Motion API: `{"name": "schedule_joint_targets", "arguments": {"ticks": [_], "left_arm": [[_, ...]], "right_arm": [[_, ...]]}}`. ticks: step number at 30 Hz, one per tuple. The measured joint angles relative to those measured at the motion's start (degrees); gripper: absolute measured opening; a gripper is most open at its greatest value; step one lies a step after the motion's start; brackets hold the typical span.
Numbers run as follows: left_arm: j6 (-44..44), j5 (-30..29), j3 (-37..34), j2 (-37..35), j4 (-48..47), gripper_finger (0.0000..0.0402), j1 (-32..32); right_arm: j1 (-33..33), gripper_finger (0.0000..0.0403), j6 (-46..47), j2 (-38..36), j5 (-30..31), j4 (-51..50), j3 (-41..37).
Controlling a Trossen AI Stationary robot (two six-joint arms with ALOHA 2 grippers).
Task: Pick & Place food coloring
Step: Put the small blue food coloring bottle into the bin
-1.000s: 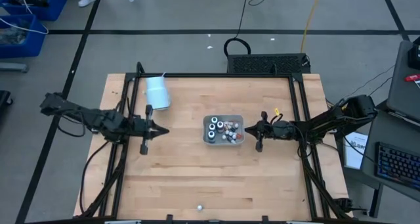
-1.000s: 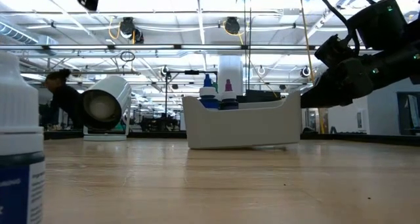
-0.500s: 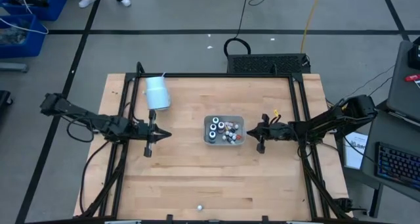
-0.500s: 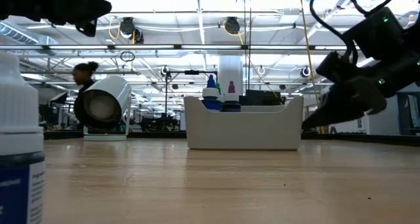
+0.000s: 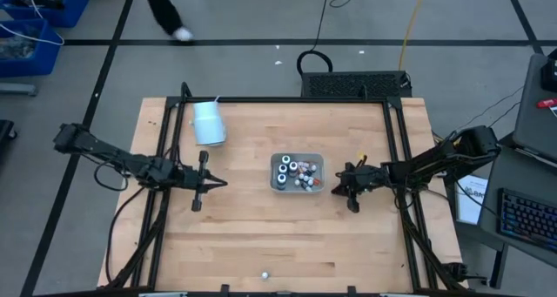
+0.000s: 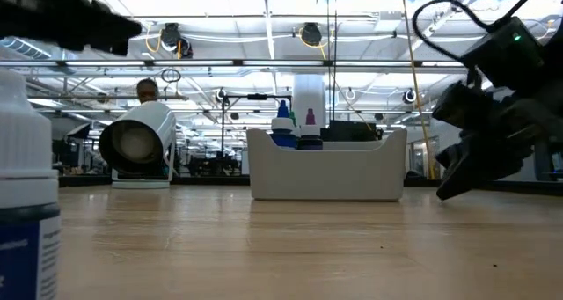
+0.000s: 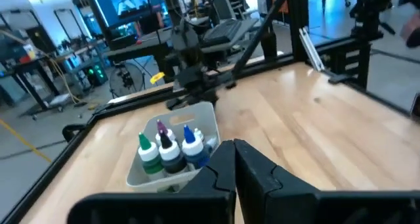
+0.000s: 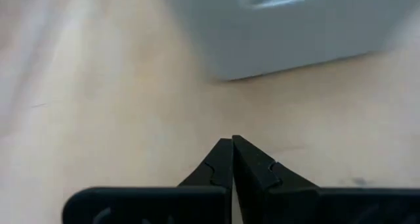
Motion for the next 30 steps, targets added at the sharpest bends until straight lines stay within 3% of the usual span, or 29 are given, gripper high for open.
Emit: {"name": "schedule_joint_targets", "arguments": {"ticks": [6, 9, 14, 21, 30], "left_arm": [[1.2, -2.3, -11.6, 0.0, 16.6, 0.0004, 0.6], [-1.3, -5.7, -11.0, -0.1, 13.9, 0.0005, 1.2], [-0.9, -5.7, -10.9, -0.6, 14.1, 0.0003, 1.3], [4.4, -7.8, -10.9, -3.1, 16.8, 0.0002, -1.7], [13.2, -13.4, -10.9, -11.7, 15.1, 0.0001, -8.5]], "right_arm": [[2.4, 0.0, -2.3, 0.0, -5.1, 5.3, 0.0], [2.9, 0.0, -3.4, 0.0, -7.3, 7.6, 0.0], [3.9, 0.0, -3.5, 0.0, -7.3, 9.7, 0.0], [7.6, 0.0, -5.6, 0.0, -6.5, 12.8, 0.0], [11.7, 0.0, -6.5, 0.0, -3.7, 16.2, 0.0]]}}
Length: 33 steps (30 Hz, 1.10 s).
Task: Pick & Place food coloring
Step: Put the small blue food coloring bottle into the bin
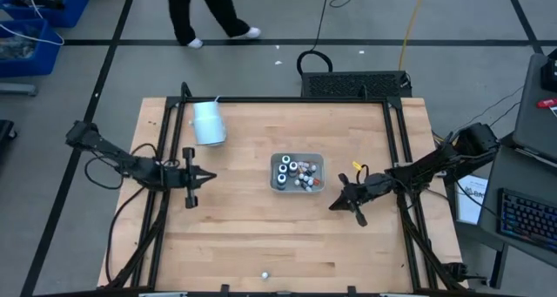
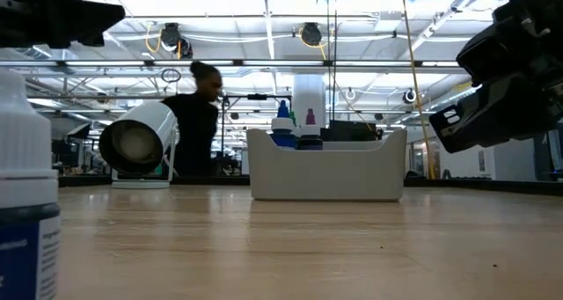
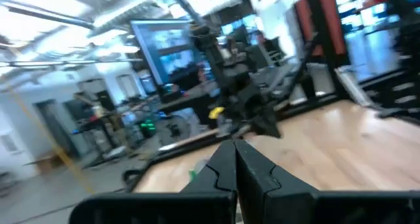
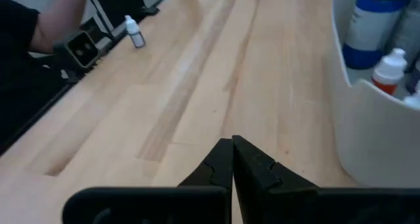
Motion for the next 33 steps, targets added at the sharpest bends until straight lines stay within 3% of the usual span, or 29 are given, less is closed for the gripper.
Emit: {"name": "schedule_joint_targets", "arguments": {"ticks": [6, 11, 16, 21, 28, 33], "left_arm": [[1.2, -2.4, 0.0, -6.1, -8.2, 0.0001, 4.4], [-3.3, 7.7, 0.0, -10.8, -17.3, 0.0001, 10.8], [-6.4, 15.0, -0.6, -12.9, -19.1, 0.0001, 15.2], [-9.2, 15.2, -0.6, -13.0, -19.0, 0.0001, 16.5], [-11.3, 8.7, -0.6, -13.0, -19.8, 0.0024, 16.7], [-11.3, 8.6, -0.6, -13.0, -19.8, 0.0035, 16.7]], "right_arm": [[0.5, 0.0, -0.3, 0.0, 2.8, 2.4, 0.0], [0.5, 0.0, -2.1, 0.0, 4.1, 6.0, 0.0], [0.5, 0.0, -3.3, 0.0, 4.1, 9.7, 0.0], [0.5, 0.0, -4.1, 0.0, 4.1, 10.2, 0.0], [0.5, 0.0, -4.5, 0.0, 4.1, 10.1, 0.0], [0.5, 0.0, -4.6, 0.0, 4.2, 10.0, 0.0]]}}
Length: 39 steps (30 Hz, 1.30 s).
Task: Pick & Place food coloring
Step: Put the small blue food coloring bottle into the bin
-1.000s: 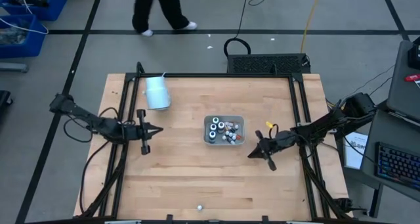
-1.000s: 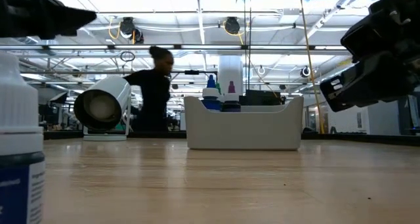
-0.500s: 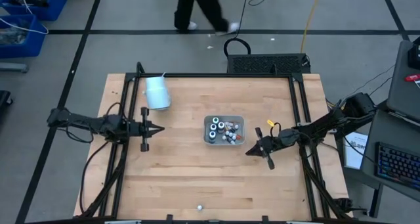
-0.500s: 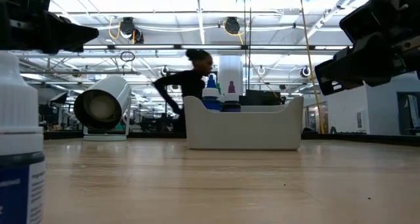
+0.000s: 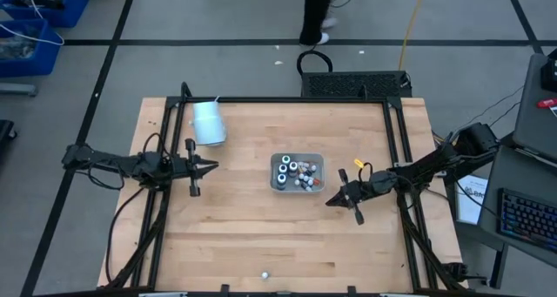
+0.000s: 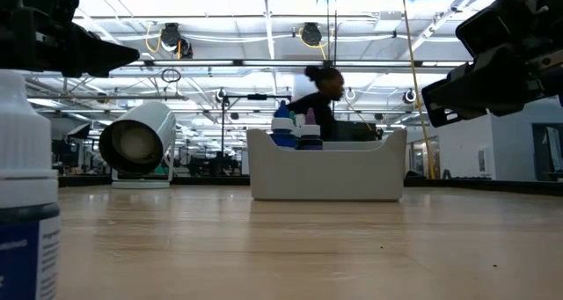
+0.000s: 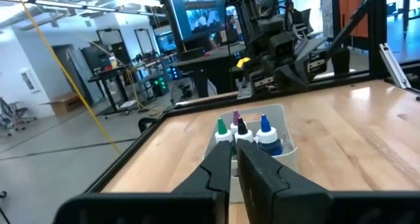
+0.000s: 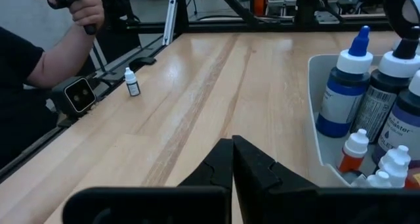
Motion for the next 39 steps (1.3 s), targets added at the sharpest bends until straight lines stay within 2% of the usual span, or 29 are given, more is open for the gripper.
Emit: {"name": "schedule_joint_targets", "arguments": {"ticks": [3, 11, 16, 19, 21, 25, 29, 34, 39], "left_arm": [[0.2, 0.0, 0.0, 0.0, 0.0, 0.0036, 0.0], [0.3, 0.1, 0.0, 0.0, 0.2, 0.0037, 0.0], [-0.2, 0.1, 0.0, 0.0, 0.2, 0.0037, 0.0], [-1.7, 0.1, 0.0, 0.0, 0.2, 0.0037, 0.0], [-2.9, 0.1, 0.0, 0.0, 0.1, 0.0037, 0.0], [-4.0, 0.1, 0.0, 0.0, 0.1, 0.0037, 0.0], [-4.1, 0.1, 0.0, 0.0, 0.1, 0.0037, 0.0], [-4.1, 0.1, 0.0, 0.0, 0.2, 0.0037, 0.0], [-4.2, 0.1, 0.0, 0.0, 0.1, 0.0037, 0.0]], "right_arm": [[0.0, 0.0, -0.2, 0.0, 0.3, 0.0, 0.0], [0.1, 0.0, -1.5, 0.0, 5.8, -1.6, 0.0], [0.3, 0.0, -1.0, 0.0, 6.2, -1.6, 0.1], [0.5, 0.0, -0.4, 0.0, 6.1, -3.8, 2.6], [1.4, 0.0, -0.9, 0.0, 6.0, -9.1, 6.5], [3.7, 0.0, -1.9, 0.8, 6.3, -28.5, 19.0], [6.4, 0.0, -2.0, 3.7, 9.5, -42.3, 31.4], [8.3, 0.0, -1.0, 9.1, 10.6, -50.6, 43.1], [9.4, 0.0, -1.1, 17.6, 10.4, -52.7, 52.4]]}}
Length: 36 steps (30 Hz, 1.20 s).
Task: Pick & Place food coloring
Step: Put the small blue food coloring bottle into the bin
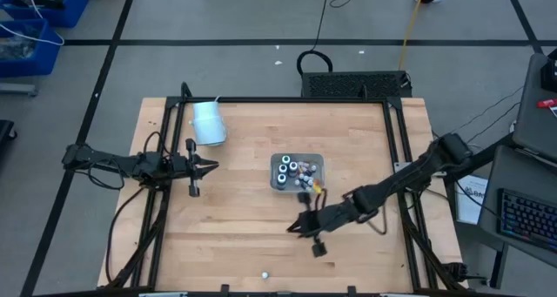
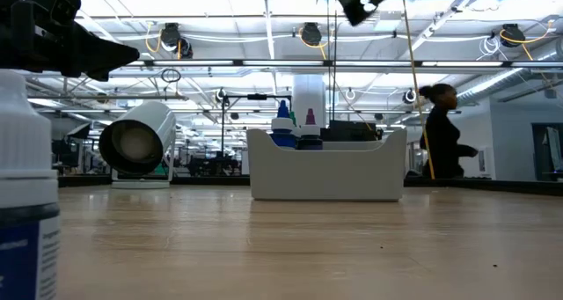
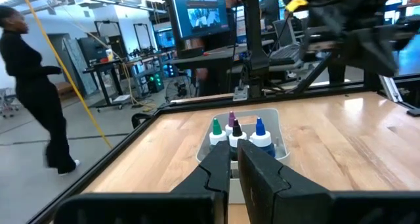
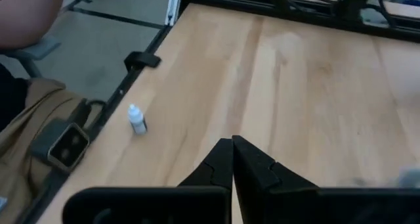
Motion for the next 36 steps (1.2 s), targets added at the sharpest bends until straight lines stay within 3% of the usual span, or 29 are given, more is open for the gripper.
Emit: {"name": "schedule_joint_targets", "arguments": {"ticks": [10, 16, 22, 26, 36], "left_arm": [[-0.2, 0.0, 0.0, 0.0, 0.1, 0.0037, 0.0], [1.0, 0.0, 0.0, 0.0, 1.0, 0.0037, 0.0], [3.0, 0.0, 0.0, 0.0, 1.6, 0.0037, 0.0], [2.9, 0.0, 0.0, 0.0, 1.8, 0.0037, 0.0], [2.9, 0.0, 0.0, 0.0, 1.8, 0.0037, 0.0]], "right_arm": [[2.5, 0.0004, -0.3, 18.4, -2.6, -0.6, 19.0], [3.7, 0.0062, -0.3, 26.1, -9.2, -0.5, 27.0], [3.0, 0.0144, -2.2, 30.6, -9.2, 0.6, 27.3], [2.3, 0.0178, -2.2, 32.5, -9.2, 1.3, 27.3], [2.8, 0.018, -2.4, 34.6, -13.6, 5.7, 27.3]]}}
